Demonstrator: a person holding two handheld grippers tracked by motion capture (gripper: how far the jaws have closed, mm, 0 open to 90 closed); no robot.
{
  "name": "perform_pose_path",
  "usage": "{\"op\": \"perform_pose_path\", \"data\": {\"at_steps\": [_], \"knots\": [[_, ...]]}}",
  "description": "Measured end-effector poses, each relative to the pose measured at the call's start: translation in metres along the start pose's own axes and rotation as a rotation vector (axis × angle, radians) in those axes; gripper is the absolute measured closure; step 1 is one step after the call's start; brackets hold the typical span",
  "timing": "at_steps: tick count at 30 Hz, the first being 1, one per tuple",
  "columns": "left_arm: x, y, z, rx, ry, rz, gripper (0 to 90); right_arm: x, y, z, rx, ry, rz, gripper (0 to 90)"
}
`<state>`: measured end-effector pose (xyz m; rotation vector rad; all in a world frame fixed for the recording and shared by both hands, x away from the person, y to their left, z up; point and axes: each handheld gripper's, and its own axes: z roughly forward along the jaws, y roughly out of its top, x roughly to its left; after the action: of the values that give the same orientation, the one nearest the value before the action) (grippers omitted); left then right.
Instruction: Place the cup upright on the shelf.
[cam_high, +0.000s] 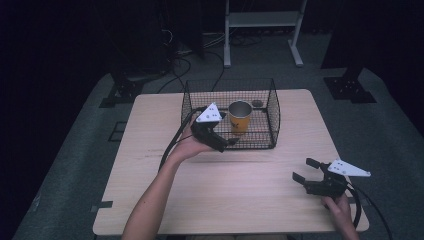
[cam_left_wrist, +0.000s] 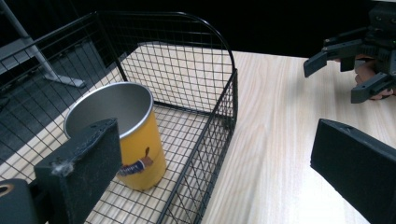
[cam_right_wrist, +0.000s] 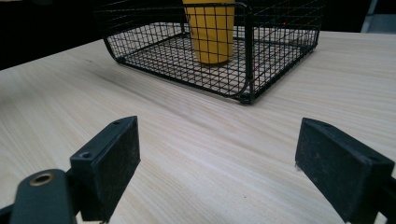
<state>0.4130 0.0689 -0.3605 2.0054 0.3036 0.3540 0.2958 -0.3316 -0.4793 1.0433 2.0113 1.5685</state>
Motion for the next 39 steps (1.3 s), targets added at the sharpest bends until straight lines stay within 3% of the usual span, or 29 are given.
{"op": "perform_pose_path", "data": {"at_steps": [20, 39], "knots": [[-0.016, -0.027, -0.024, -0.016, 0.022, -0.057, 1.6, 0.001, 0.0, 0.0, 0.003, -0.005, 0.004, 12.9], [-0.036, -0.049, -0.037, -0.023, 0.033, -0.068, 1.6, 0.001, 0.0, 0.001, 0.005, -0.007, 0.002, 12.9]]}}
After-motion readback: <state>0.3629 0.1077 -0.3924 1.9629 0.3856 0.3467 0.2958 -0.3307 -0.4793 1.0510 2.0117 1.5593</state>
